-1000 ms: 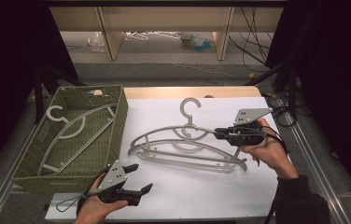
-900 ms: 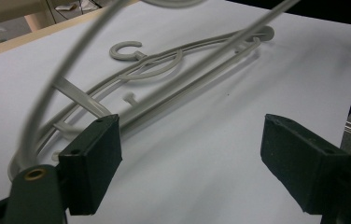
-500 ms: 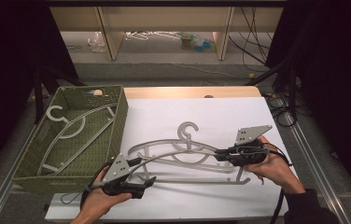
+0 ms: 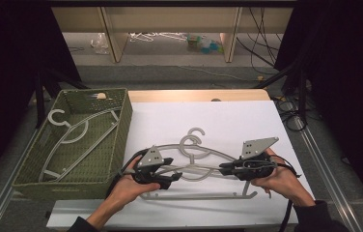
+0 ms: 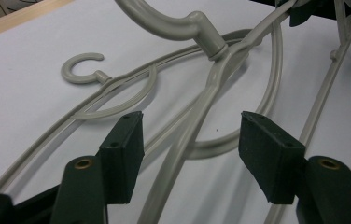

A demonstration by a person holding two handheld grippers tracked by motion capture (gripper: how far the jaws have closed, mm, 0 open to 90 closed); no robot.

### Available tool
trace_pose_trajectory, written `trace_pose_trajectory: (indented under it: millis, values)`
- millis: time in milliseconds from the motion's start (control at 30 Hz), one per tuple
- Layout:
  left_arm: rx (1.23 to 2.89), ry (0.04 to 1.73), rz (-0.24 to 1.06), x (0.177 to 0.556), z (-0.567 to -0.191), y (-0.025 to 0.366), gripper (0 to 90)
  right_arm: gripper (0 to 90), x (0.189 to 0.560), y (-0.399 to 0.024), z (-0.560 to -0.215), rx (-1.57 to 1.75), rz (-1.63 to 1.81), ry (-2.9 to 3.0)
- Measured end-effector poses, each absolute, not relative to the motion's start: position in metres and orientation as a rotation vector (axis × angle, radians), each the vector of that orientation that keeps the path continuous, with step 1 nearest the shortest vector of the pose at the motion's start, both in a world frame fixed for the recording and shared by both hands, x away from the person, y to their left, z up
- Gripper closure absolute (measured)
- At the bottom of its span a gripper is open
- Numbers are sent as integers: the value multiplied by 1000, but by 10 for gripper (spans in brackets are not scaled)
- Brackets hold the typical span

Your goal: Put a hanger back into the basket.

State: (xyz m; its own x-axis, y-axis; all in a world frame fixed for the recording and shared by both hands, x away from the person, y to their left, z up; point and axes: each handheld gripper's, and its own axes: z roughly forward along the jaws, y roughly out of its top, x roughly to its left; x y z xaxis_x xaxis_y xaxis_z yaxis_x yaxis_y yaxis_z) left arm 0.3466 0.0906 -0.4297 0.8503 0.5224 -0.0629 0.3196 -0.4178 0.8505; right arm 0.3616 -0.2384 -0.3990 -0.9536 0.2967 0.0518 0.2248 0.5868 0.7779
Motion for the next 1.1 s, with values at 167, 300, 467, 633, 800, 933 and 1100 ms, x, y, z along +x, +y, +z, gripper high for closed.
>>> trace_pose_trajectory:
  millis: [167,300,467,633,800,933,1100]
  values:
    - [2072,589,220,353,-427,83,494,818,360,-235,-399,434,1321,2731]
    - [2114,548,205,356,-430,76,535,818,359,-233,-399,419,1323,2736]
    - [2174,461,248,358,-433,70,652,818,358,-231,-399,407,1320,2738]
    - [2237,385,281,354,-427,69,742,817,358,-230,-400,393,1322,2738]
    - [2260,372,275,349,-420,70,770,795,357,-229,-400,368,1318,2718]
    - [2279,366,272,344,-415,74,790,733,357,-226,-401,419,1314,2688]
    - [2269,419,265,344,-411,82,811,543,357,-223,-396,511,1283,2581]
